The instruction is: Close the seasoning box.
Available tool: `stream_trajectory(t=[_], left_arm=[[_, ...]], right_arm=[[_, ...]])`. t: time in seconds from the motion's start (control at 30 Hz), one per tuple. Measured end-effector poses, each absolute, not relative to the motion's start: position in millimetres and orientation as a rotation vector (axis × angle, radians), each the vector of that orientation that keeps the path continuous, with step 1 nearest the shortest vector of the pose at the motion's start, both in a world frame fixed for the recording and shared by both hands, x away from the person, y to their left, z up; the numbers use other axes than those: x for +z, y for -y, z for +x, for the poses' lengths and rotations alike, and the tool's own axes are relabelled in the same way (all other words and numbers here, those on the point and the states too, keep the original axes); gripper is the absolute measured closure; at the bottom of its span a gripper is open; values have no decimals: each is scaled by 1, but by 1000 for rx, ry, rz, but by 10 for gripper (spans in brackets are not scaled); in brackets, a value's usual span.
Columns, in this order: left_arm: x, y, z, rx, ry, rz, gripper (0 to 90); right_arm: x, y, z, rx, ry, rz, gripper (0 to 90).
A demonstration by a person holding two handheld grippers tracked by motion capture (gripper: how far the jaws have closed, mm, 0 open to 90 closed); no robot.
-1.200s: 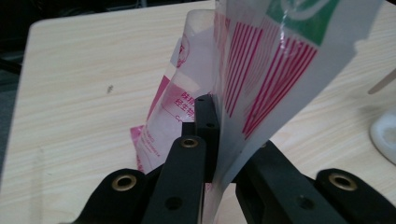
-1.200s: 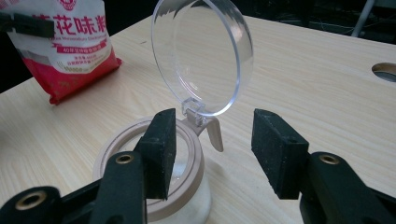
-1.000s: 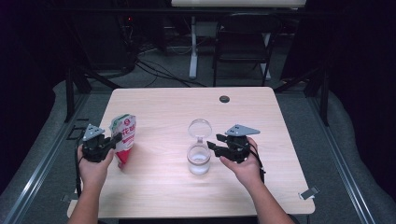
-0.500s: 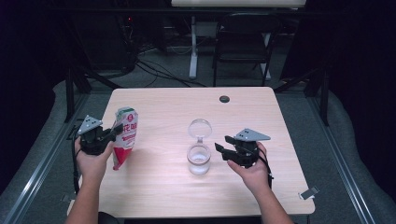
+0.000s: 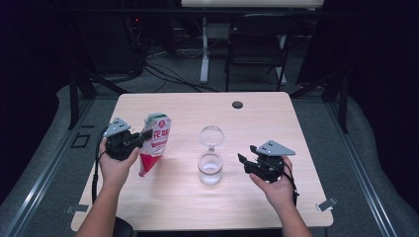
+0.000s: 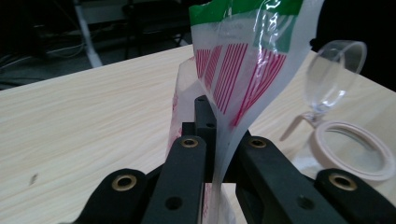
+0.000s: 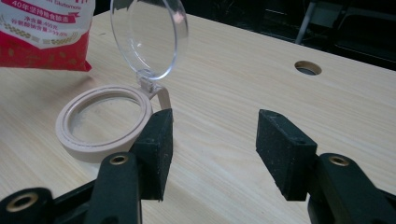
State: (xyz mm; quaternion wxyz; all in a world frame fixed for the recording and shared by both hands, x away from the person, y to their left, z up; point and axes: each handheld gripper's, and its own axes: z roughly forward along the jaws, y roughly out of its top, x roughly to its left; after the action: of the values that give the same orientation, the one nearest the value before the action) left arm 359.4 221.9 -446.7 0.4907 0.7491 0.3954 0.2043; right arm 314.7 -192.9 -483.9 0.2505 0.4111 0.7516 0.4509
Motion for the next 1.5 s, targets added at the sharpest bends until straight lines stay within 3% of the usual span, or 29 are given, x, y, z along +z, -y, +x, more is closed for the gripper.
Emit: stream_trajectory(t=[0.37,0.83,1.07,1.23,1.5], left_arm=[[-449,-187,350,430,-834,1900,900],[-457,-172,339,370,-759,1944,900],[-463,-180,331,363,-777,1950,900],[-470,-185,325,332,-798,1956,900],[-483,-185,310,323,-816,1986,900]], right_arm=[[-482,197,312,1221,-2040,1129,483],[-481,190,315,1306,-2090,1122,486],[-477,178,318,1339,-2160,1039,561],[-471,161,320,1391,-2238,948,674],[-466,130,325,1483,-2343,846,707]])
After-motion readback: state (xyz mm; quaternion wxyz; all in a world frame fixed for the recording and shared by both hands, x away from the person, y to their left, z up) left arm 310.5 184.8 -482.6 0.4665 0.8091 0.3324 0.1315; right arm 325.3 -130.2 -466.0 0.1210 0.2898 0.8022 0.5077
